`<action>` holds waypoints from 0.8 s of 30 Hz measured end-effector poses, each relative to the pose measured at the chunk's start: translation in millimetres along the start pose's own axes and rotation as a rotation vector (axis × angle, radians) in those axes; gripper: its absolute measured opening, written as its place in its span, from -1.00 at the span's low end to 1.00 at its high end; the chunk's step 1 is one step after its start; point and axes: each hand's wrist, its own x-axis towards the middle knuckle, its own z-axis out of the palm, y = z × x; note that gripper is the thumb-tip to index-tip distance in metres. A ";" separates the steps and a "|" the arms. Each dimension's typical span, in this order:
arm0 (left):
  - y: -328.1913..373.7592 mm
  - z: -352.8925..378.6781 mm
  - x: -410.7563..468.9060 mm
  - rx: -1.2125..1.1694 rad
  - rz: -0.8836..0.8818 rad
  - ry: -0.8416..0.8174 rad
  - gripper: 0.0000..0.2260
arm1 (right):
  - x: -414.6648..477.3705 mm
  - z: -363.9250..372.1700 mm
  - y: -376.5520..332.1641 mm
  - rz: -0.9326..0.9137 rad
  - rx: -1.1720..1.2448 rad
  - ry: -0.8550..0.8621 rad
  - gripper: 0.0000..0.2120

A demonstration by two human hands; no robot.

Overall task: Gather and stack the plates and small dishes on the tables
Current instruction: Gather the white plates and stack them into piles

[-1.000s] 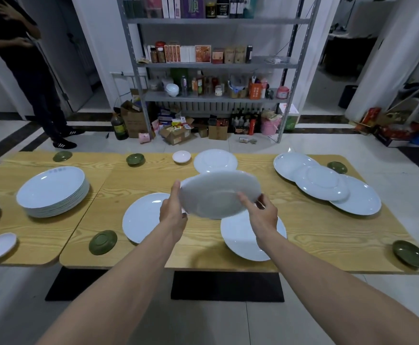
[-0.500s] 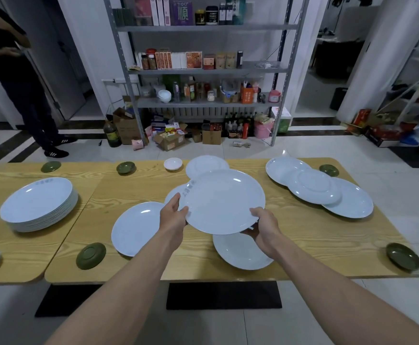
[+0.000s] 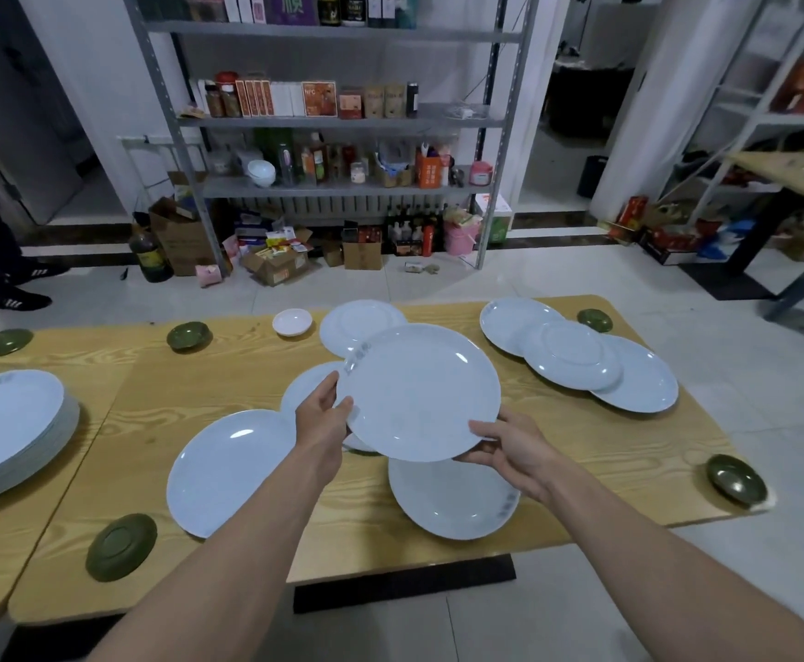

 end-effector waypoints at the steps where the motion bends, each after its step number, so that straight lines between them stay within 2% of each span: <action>1: 0.6 2.7 3.3 -0.011 -0.014 -0.016 -0.55 | 2.9 -2.0 -1.1 0.003 0.018 0.014 -0.69; 7: -16.0 17.5 2.2 0.012 -0.095 -0.063 -0.64 | 13.2 -16.7 -2.1 -0.041 0.151 0.118 -0.67; 16: -75.3 13.1 -11.7 0.184 -0.169 -0.022 -0.57 | 27.3 -38.8 -4.6 -0.023 0.240 0.127 -0.55; 24: -121.1 27.4 -17.8 0.365 -0.222 -0.003 -0.43 | 41.7 -59.9 8.6 0.025 0.259 0.116 -0.58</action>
